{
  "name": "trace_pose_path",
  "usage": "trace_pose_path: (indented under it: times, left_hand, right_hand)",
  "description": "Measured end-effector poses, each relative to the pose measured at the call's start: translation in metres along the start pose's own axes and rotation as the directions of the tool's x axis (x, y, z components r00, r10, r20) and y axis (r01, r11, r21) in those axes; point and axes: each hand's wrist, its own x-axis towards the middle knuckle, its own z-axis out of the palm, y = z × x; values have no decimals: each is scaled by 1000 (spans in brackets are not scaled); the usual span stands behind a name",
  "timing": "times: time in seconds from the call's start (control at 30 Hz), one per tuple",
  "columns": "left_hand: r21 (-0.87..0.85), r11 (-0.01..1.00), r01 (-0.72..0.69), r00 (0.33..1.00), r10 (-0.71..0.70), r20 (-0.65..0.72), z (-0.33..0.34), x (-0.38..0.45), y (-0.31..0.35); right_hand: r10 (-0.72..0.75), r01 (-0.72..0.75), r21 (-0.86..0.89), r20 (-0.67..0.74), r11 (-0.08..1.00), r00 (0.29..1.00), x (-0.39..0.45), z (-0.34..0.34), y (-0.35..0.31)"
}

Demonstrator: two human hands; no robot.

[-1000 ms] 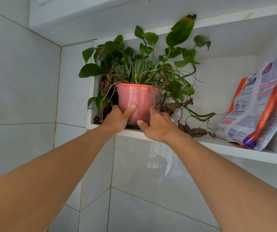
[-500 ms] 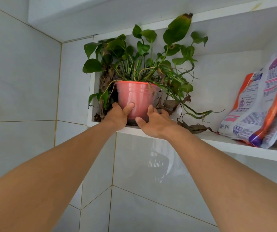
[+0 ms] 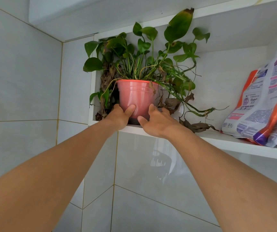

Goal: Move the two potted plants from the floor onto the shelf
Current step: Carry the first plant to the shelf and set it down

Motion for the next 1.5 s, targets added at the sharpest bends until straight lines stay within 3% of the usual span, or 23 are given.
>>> trace_pose_path:
  times: [0.43, 0.67, 0.77, 0.93, 1.0, 1.23, 1.5]
  left_hand:
    - [16, 1000, 14, 1000, -14, 3, -2, -4, 4]
    - [73, 997, 34, 998, -29, -63, -2, -21, 15]
    - [101, 995, 14, 995, -4, -99, -9, -39, 27]
    - [185, 982, -31, 999, 29, 13, -50, -70, 47]
    - [148, 988, -34, 997, 24, 70, -72, -88, 57]
    - [259, 965, -42, 971, -21, 238, -131, -154, 76]
    - [347, 937, -51, 975, -29, 221, -187, -252, 74]
  right_hand:
    - [-8, 8, -12, -29, 1000, 1000, -4, 1, -1]
    - [-126, 153, 49, -350, 987, 928, -19, 6, 1]
    - [-168, 226, 101, -403, 969, 899, -25, 7, 7]
    - [-184, 292, 217, -410, 931, 893, -45, -1, 12]
    - [-135, 271, 277, -427, 922, 894, -58, -4, 15]
    - [-39, 222, 441, -386, 869, 922, -116, -26, 0]
    - [43, 247, 682, -378, 689, 925, -176, -41, -47]
